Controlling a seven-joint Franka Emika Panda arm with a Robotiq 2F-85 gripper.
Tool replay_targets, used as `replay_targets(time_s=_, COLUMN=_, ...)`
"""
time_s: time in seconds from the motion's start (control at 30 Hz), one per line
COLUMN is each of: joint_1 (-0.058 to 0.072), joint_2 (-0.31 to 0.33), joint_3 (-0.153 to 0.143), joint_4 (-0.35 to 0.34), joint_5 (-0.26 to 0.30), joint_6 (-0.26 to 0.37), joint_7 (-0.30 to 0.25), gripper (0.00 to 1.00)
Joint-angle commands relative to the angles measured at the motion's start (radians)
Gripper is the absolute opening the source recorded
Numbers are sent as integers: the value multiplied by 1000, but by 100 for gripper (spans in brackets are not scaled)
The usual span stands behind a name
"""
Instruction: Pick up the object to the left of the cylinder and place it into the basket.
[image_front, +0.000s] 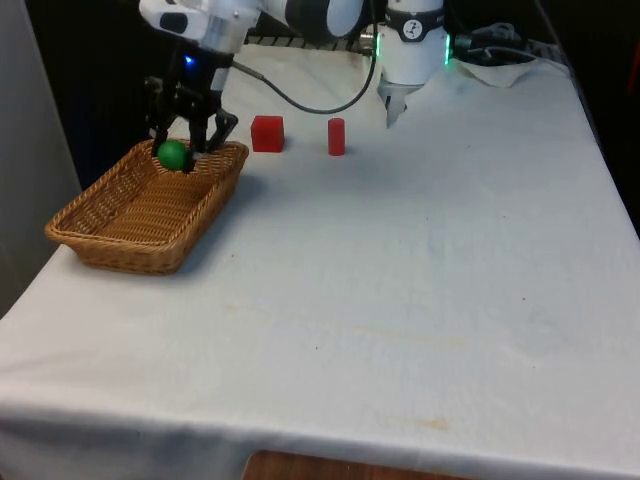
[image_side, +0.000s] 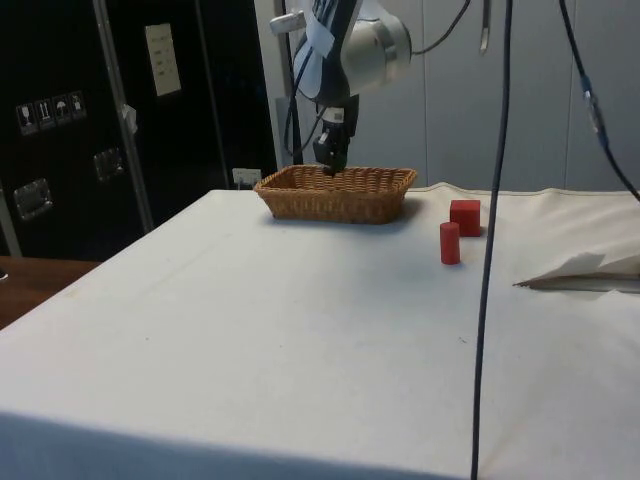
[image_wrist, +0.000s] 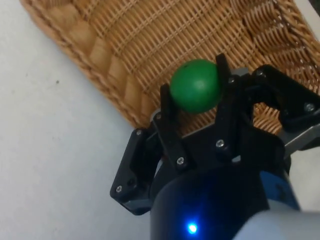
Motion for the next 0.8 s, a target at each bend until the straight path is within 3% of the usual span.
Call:
replay_targets(time_s=0.0, joint_1=-33, joint_2=7, joint_3=28, joint_4=21, joint_5=25, joint_6=2, joint_7=-26, gripper=0)
replay_targets(time_s=0.03, joint_1=-3, joint_2=10, joint_3=0, joint_4=7, joint_5=14, joint_6=-1, joint_7=-8, gripper=0)
replay_targets(time_s=0.07, joint_1=-38, joint_2=18, joint_3=29, joint_4=29, joint_5=39, joint_6=2, joint_7=-35, gripper=0)
replay_targets(time_s=0.33, joint_1=-67, joint_2=125, joint_3=30, joint_4=106, joint_5=176, joint_6=-11, joint_7=-107, gripper=0)
replay_targets(time_s=0.37, joint_1=-37, joint_2=128, joint_3=0, joint_4=91, joint_5=169, joint_6=-19, joint_7=-93, gripper=0)
replay_targets(time_s=0.4, joint_1=-69, joint_2=138, joint_3=29, joint_4=116, joint_5=192, joint_6=-14, joint_7=-115, gripper=0)
replay_targets(time_s=0.43, joint_1=-71, joint_2=165, joint_3=28, joint_4=136, joint_5=224, joint_6=-20, joint_7=-127, gripper=0)
replay_targets(time_s=0.53, joint_1=-69, joint_2=188, joint_3=23, joint_4=153, joint_5=253, joint_6=-27, joint_7=-137, gripper=0)
replay_targets(time_s=0.6, joint_1=-58, joint_2=205, joint_3=12, joint_4=168, joint_5=287, joint_6=-36, joint_7=-149, gripper=0)
replay_targets(time_s=0.7, joint_1=-47, joint_2=224, joint_3=0, joint_4=172, joint_5=297, joint_6=-37, joint_7=-142, gripper=0)
replay_targets(time_s=0.73, joint_1=-51, joint_2=218, joint_3=5, joint_4=174, joint_5=298, joint_6=-39, joint_7=-149, gripper=0)
replay_targets(time_s=0.77, joint_1=-47, joint_2=222, joint_3=2, joint_4=176, joint_5=297, joint_6=-40, joint_7=-145, gripper=0)
